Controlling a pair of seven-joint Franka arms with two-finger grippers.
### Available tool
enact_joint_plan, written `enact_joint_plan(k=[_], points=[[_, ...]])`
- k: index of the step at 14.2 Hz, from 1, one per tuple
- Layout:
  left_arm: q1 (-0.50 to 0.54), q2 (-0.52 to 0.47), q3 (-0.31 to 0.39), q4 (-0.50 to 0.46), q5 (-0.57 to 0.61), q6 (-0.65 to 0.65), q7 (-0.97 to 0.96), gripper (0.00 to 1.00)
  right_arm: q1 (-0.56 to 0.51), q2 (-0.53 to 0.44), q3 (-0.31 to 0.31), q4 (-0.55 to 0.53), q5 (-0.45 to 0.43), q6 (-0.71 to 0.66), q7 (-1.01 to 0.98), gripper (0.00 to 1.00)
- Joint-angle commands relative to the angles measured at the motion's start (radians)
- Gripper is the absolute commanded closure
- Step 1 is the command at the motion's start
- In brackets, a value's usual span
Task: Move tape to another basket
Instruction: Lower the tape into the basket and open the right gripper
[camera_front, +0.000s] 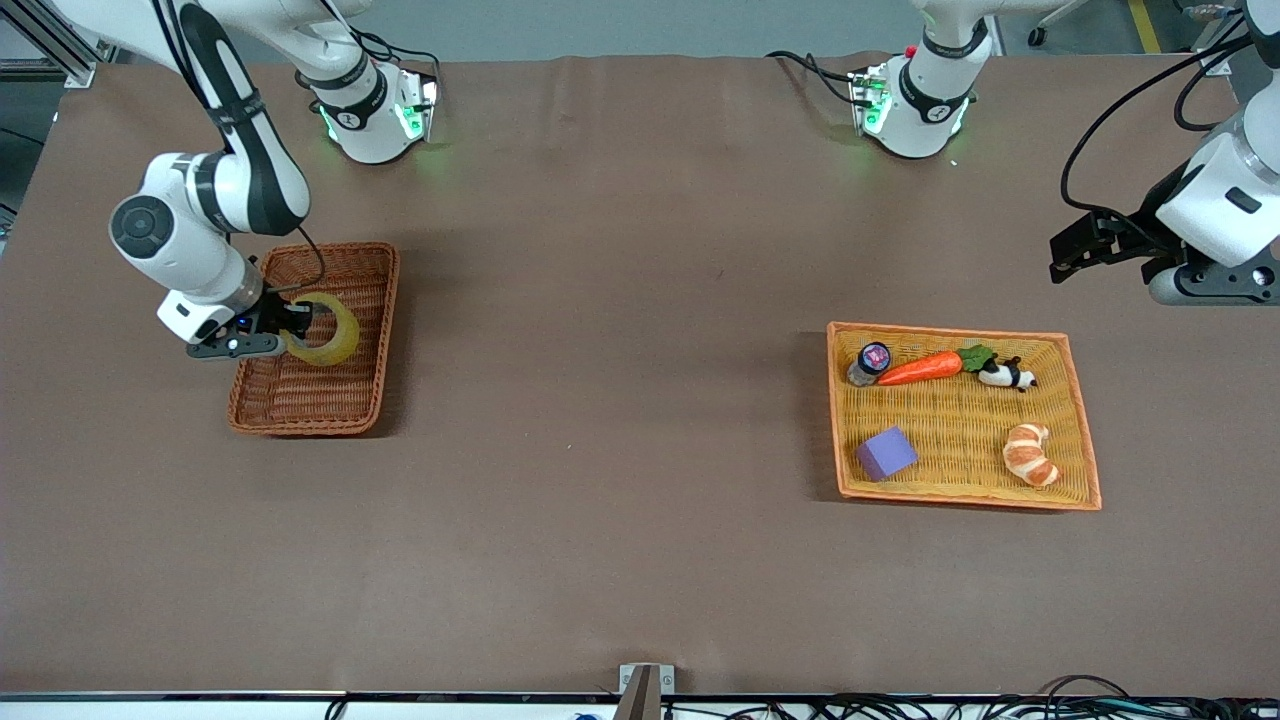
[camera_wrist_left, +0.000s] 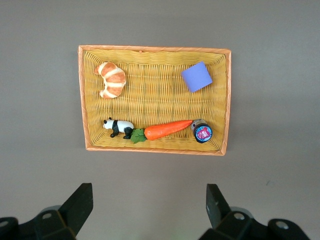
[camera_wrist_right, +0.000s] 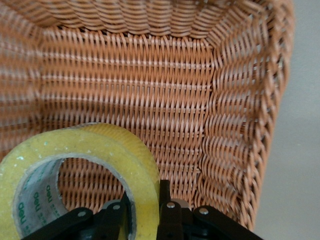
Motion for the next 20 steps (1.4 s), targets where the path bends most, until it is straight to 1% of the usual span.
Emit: enact_joint_plan(k=[1, 2, 3, 4, 5, 6, 8, 9, 10, 12, 14, 16, 18, 19, 20], points=[[-0.003, 0.007, -0.002, 0.040, -0.011, -0.007, 0.017, 0.00, 0.001, 0.013, -0.007, -0.018, 0.010, 0.047, -0.005, 0.93], [-0.004, 0.007, -0.002, 0.041, -0.011, -0.007, 0.017, 0.00, 0.001, 0.013, -0.007, -0.018, 0.010, 0.046, -0.005, 0.82], [-0.006, 0.007, -0.003, 0.041, -0.011, -0.006, 0.017, 0.00, 0.003, 0.012, -0.007, -0.018, 0.011, 0.044, -0.003, 0.56], [-0.010, 0.007, -0.003, 0.040, -0.012, -0.006, 0.017, 0.00, 0.003, 0.007, -0.007, -0.016, 0.011, 0.032, 0.001, 0.20], [-0.012, 0.007, -0.003, 0.040, -0.012, -0.007, 0.017, 0.00, 0.004, -0.011, -0.007, -0.013, 0.011, 0.012, 0.004, 0.00], [-0.012, 0.007, -0.002, 0.040, -0.012, -0.007, 0.017, 0.00, 0.006, -0.047, -0.005, 0.002, 0.010, -0.046, 0.004, 0.00], [-0.012, 0.009, -0.003, 0.043, -0.011, -0.006, 0.017, 0.00, 0.006, -0.121, -0.004, 0.107, 0.010, -0.240, 0.009, 0.00], [-0.009, 0.010, -0.003, 0.045, -0.011, -0.007, 0.017, 0.00, 0.003, -0.144, -0.004, 0.196, 0.010, -0.372, 0.007, 0.00], [-0.009, 0.010, -0.003, 0.045, -0.011, -0.006, 0.017, 0.00, 0.001, -0.148, -0.002, 0.290, 0.010, -0.482, 0.007, 0.00], [-0.009, 0.010, -0.002, 0.043, -0.011, -0.007, 0.017, 0.00, -0.002, -0.145, -0.001, 0.486, 0.011, -0.674, 0.007, 0.00], [-0.007, 0.010, -0.002, 0.043, -0.009, -0.006, 0.017, 0.00, -0.010, -0.145, 0.004, 0.620, 0.026, -0.782, 0.012, 0.00], [-0.010, 0.012, -0.002, 0.043, -0.009, -0.006, 0.017, 0.00, -0.016, -0.145, 0.006, 0.726, 0.080, -0.863, 0.021, 0.00], [-0.013, 0.014, -0.003, 0.043, -0.006, -0.007, 0.015, 0.00, -0.023, -0.137, 0.010, 0.857, 0.082, -0.963, 0.038, 0.00], [-0.013, 0.014, -0.003, 0.043, -0.005, -0.006, 0.015, 0.00, -0.036, -0.132, 0.021, 0.922, 0.083, -1.011, 0.039, 0.00], [-0.013, 0.014, -0.003, 0.045, -0.003, -0.006, 0.015, 0.00, -0.068, -0.119, 0.059, 0.980, 0.083, -1.050, 0.039, 0.00]])
